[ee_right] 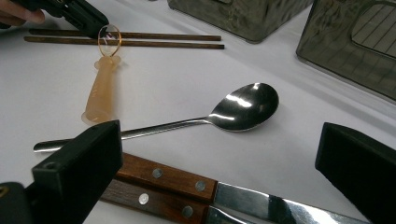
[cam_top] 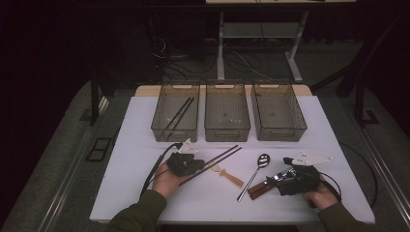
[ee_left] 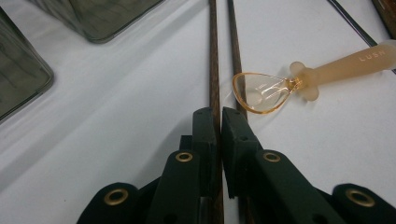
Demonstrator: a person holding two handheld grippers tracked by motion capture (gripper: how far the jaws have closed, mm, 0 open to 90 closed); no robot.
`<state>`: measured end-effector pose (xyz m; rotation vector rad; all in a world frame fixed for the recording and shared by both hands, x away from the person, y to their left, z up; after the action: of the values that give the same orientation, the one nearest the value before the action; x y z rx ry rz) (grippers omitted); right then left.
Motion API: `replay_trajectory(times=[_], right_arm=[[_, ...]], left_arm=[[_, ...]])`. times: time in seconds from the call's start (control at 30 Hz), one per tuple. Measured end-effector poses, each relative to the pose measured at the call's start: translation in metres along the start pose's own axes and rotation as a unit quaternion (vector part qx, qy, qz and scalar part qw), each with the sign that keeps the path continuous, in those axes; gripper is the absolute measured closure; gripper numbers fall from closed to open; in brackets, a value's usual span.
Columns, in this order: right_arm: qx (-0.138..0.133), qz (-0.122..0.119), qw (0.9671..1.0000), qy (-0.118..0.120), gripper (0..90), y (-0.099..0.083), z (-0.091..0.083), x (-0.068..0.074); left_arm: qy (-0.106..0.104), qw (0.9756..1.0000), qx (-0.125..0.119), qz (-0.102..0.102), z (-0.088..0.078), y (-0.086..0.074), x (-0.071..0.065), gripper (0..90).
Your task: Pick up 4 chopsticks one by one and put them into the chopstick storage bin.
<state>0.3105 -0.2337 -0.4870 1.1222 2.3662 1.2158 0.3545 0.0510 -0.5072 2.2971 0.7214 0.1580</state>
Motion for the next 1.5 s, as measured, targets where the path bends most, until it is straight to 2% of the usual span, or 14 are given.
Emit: replay_trajectory(times=[0.2,0.37,0.5,0.67,0.9,0.97,1.1,1.33,1.43,1.5], right_arm=[[0.0,-0.001,1.0,0.001,0.8,0.0,0.0,0.0],[0.0,-0.001,1.0,0.0,0.8,0.0,0.0,0.0],[0.0,-0.001,1.0,0.001,0.8,0.0,0.0,0.0],[-0.001,-0.001,1.0,0.001,0.8,0.0,-0.001,0.0],[-0.001,-0.001,1.0,0.001,0.8,0.0,-0.001,0.0],[-0.001,0.0,1.0,0.001,0.8,0.0,-0.001,0.0],[-0.001,0.0,1.0,0.001,0.8,0.0,-0.001,0.0],[-0.002,0.0,1.0,0.002,0.8,0.0,-0.001,0.0],[-0.002,0.0,1.0,0.002,0.8,0.0,-0.001,0.0],[-0.002,0.0,1.0,0.001,0.8,0.0,-0.001,0.0]], left_arm=[[-0.004,1.0,0.001,0.007,0.0,0.001,0.001,84.4],[-0.012,0.9999,-0.003,-0.005,0.0,0.001,0.001,84.4],[-0.014,0.9999,-0.002,0.001,-0.001,0.001,0.002,84.4],[-0.013,0.9999,-0.002,-0.002,-0.004,0.001,0.004,84.4],[-0.012,0.9999,-0.005,-0.011,-0.012,0.002,0.008,84.4],[-0.014,0.9999,-0.001,-0.002,-0.014,0.001,0.01,84.4],[-0.016,0.9998,-0.005,-0.008,-0.018,0.001,0.01,84.4],[-0.018,0.9998,-0.008,-0.003,-0.027,0.001,0.011,84.4],[-0.017,0.9997,-0.012,-0.012,-0.03,0.001,0.011,84.4],[-0.018,0.9997,-0.013,-0.009,-0.032,0.002,0.011,84.3]])
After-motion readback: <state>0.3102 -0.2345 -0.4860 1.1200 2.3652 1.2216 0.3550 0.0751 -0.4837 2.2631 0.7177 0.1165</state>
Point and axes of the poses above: each handheld gripper's, and its own axes: z roughly forward along the jaws, y roughly out of its top, x roughly to its left, the point moved 8 cm from there along z, roughly forward along the jaws, and after that the axes turned 3 degrees about x, right-handed, at the moved point
